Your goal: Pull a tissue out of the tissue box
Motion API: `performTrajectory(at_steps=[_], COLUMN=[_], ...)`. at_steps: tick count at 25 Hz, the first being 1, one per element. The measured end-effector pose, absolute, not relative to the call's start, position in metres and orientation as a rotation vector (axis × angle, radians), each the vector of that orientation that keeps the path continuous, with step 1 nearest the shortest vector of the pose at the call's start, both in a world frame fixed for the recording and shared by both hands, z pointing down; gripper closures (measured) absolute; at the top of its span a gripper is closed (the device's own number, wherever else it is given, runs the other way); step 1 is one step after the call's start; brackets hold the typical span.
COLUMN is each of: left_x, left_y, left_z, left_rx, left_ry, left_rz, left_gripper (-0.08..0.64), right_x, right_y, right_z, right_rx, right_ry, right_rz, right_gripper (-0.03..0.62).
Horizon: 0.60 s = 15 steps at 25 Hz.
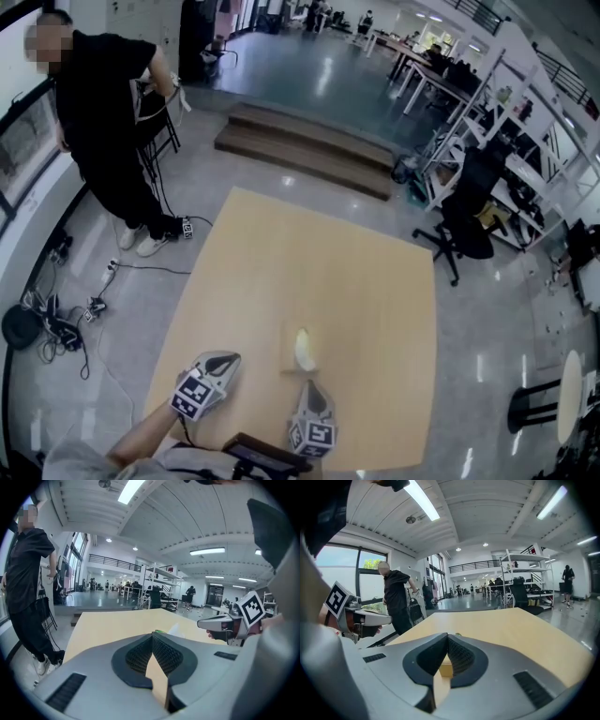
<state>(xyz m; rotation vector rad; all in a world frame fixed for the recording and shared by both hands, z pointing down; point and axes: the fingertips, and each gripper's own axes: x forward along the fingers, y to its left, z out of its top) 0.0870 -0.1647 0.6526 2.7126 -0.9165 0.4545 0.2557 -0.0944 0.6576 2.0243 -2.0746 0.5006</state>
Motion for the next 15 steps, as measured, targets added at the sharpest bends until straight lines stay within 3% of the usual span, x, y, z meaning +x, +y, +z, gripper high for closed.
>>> performTrajectory(at_steps=[9,15], left_x=[0.093,0.091], left_y=[-0.169,-0.171], left_z=[0.662,0.661], left_rx=[2.675,2.664], left_ry=[-0.891,-0.898], left_rz=[0.481,0.495], left_gripper=[0.554,0.554], right_x=[0.248,0.243], right_y=[-0.111,-0.122], right_z=[0.670,0.678], right_rx=[1.930,1.857], right_ry=[-2.071,-2.082], right_rz=[0.479,0.492], right_gripper=[0.588,0.459])
